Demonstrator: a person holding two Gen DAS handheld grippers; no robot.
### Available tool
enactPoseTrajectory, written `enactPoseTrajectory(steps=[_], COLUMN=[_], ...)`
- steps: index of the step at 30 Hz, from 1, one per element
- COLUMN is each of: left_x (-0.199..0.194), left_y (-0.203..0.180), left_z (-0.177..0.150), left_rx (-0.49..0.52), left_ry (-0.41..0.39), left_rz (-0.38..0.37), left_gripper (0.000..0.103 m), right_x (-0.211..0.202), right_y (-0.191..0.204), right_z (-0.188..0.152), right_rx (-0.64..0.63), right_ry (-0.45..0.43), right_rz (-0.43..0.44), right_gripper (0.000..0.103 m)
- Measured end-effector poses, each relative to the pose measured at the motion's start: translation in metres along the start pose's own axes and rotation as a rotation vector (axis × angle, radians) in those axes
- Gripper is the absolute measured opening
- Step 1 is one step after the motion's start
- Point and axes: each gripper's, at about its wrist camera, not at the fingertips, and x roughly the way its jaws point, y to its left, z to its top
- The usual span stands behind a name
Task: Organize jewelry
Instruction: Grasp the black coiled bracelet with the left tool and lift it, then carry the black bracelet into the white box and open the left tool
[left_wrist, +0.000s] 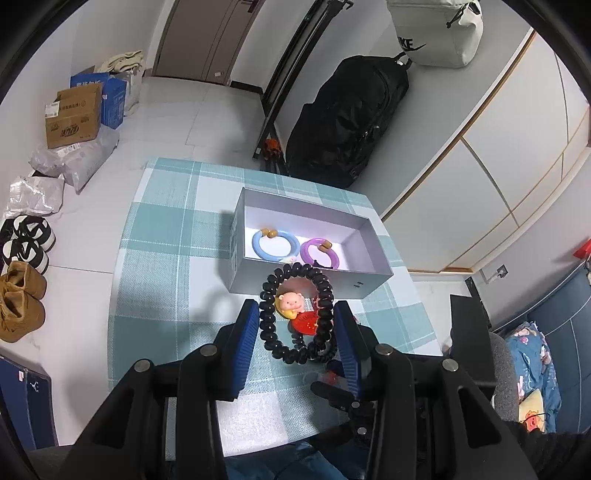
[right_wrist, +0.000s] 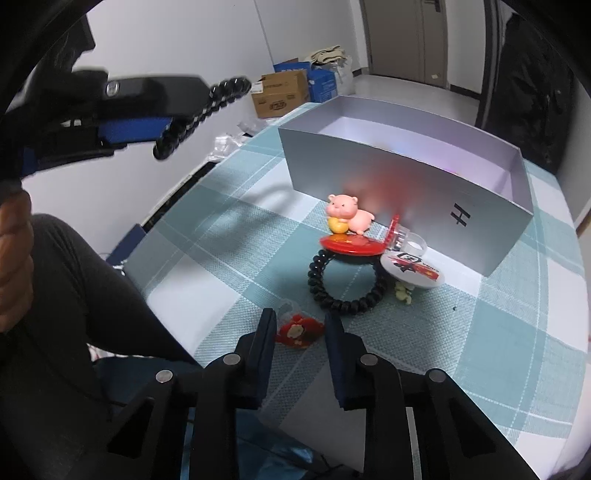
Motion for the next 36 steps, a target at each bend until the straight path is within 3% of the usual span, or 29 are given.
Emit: enactPoseTrajectory(steps=[19,36], left_x=[0.004,0.03], left_y=[-0.01,-0.033], left_z=[0.006,0.036], left_rx=[-0.001,0.026], left_ry=[-0.028,-0.034], left_rz=[0.012,0.018], left_gripper=[0.036,0.036], right_x=[-0.022,-0.064], right_y=[-0.01,-0.071], right_z=[0.006,0.043], right_rx=[0.101,0.25], right_ry=[-0.096,-0.215], right_rz=[0.08,0.128], right_gripper=[0.021,0.021])
